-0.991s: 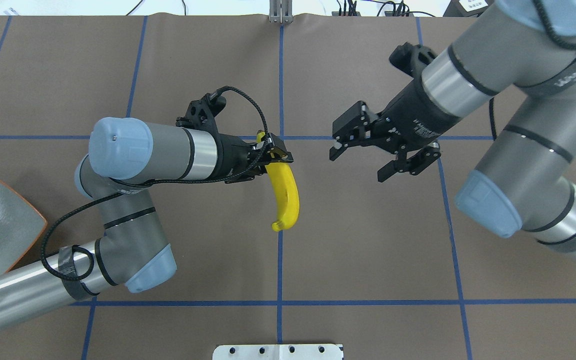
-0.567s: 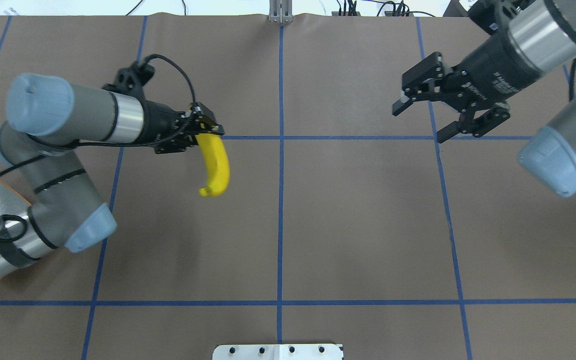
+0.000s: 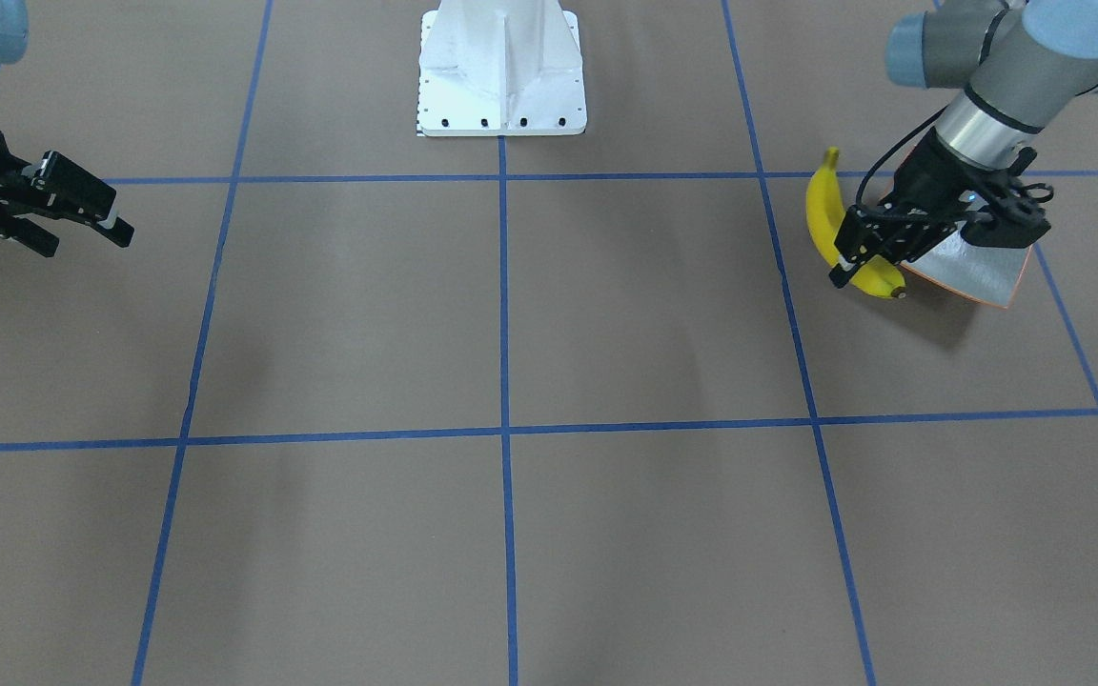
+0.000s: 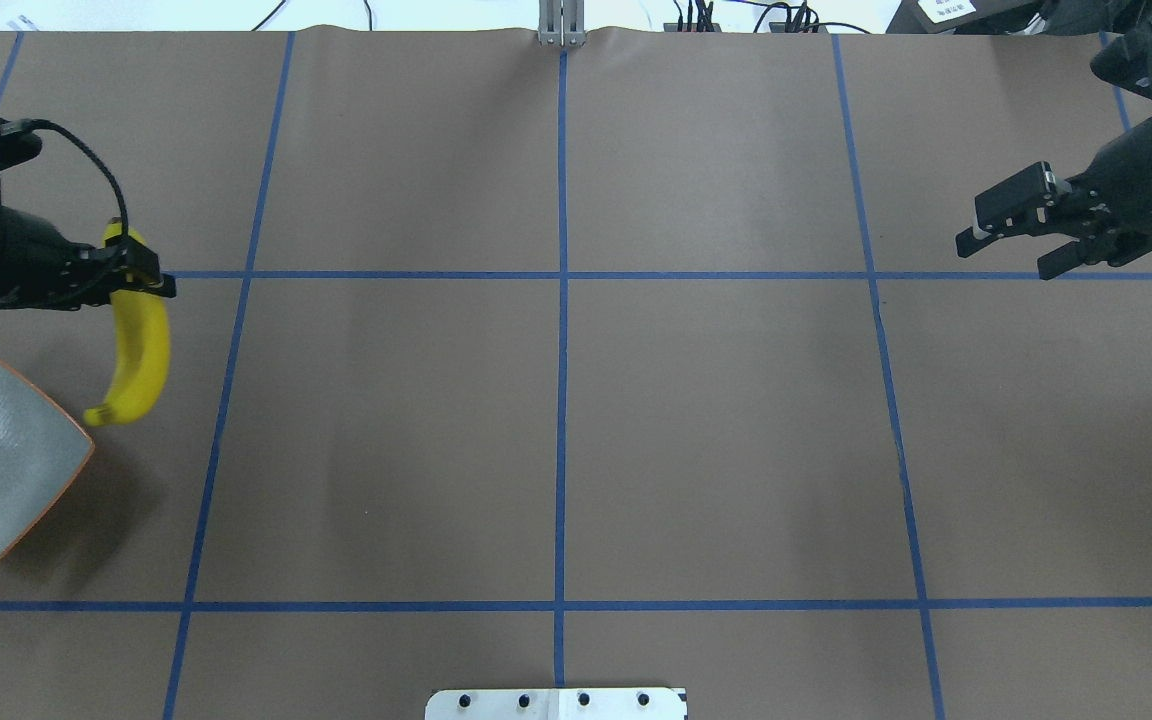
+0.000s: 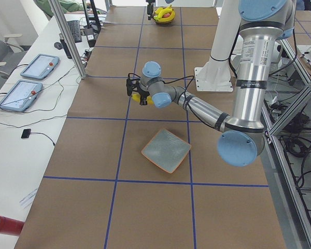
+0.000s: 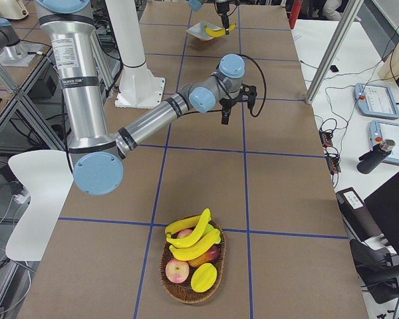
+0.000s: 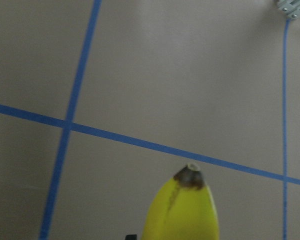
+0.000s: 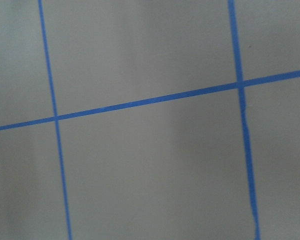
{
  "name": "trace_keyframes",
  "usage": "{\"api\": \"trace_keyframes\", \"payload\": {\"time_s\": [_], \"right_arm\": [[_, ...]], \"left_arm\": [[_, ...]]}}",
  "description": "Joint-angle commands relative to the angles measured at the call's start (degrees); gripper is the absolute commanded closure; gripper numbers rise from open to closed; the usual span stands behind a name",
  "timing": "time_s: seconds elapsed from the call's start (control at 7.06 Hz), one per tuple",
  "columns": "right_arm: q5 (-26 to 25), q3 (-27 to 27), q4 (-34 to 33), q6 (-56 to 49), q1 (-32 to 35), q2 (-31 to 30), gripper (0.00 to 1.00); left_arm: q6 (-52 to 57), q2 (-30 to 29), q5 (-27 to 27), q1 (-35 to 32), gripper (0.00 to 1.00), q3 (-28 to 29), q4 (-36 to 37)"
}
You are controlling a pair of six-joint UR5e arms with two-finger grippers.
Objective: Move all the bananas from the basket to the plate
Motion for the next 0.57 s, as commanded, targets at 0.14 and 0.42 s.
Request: {"api": "trace_keyframes", "payload": {"time_s": [0.14,0.42], "right_arm": [[-1.51,-2.42,0.11,-6.16,0.02,-3.07,0.00],[-1.43,-2.61,0.11,-6.16,0.02,-2.81,0.00]], "left_arm": [[12.38,11.48,0.18,-1.71,1.00,-0.60,3.98],[12.57,11.41,0.53,-1.71,1.00,4.05,3.81]]}}
